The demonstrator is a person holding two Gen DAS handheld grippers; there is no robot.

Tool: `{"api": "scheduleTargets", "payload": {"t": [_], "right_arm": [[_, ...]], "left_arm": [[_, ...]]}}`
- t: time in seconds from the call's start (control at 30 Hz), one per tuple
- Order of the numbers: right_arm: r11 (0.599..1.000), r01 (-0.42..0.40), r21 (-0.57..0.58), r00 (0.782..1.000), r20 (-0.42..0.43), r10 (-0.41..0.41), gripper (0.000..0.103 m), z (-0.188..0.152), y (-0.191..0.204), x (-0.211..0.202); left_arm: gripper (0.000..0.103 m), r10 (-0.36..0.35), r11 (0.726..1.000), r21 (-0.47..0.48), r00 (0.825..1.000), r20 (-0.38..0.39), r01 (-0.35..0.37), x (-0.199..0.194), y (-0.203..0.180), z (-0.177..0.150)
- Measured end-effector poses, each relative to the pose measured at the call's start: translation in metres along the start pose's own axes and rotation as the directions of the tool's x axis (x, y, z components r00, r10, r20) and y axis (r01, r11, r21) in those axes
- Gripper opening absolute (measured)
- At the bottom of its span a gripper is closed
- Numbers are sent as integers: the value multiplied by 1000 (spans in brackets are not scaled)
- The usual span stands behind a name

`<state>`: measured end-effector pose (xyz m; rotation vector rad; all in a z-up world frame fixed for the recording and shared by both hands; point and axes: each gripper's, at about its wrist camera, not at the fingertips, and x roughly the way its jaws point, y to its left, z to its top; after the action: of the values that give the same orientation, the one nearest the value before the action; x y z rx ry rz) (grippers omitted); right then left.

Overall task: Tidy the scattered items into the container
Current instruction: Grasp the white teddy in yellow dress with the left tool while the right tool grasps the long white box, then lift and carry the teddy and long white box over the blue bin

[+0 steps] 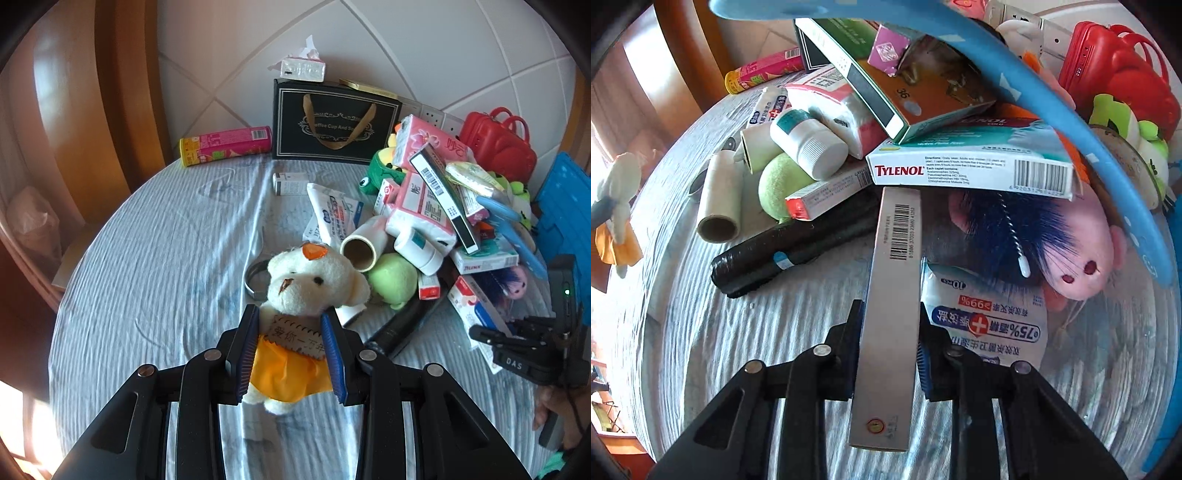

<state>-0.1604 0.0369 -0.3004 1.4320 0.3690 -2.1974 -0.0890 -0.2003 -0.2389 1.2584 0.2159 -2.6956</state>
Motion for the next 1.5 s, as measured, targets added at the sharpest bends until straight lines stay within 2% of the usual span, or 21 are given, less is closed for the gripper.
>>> {"api": "scheduleTargets", "payload": {"t": [0.43, 0.83, 1.1, 1.5], "right_arm": [[999, -41, -32, 997, 69, 43, 22, -20, -6, -82], [995, -56, -78, 984, 163, 68, 22, -28, -11, -179], [992, -85, -96, 966, 237, 105, 22, -28, -16, -239], [987, -122, -105, 933, 326, 150, 22, -43, -44, -293]], "left_arm": [[33, -5, 1000, 16, 1000, 17, 5, -56, -23, -2], [33, -23, 999, 43, 995, 97, 19, -112, -42, 11], [33, -22, 998, 58, 990, 141, 14, -137, -53, 24], [33, -19, 997, 80, 978, 207, 2, -175, -92, 37]]}}
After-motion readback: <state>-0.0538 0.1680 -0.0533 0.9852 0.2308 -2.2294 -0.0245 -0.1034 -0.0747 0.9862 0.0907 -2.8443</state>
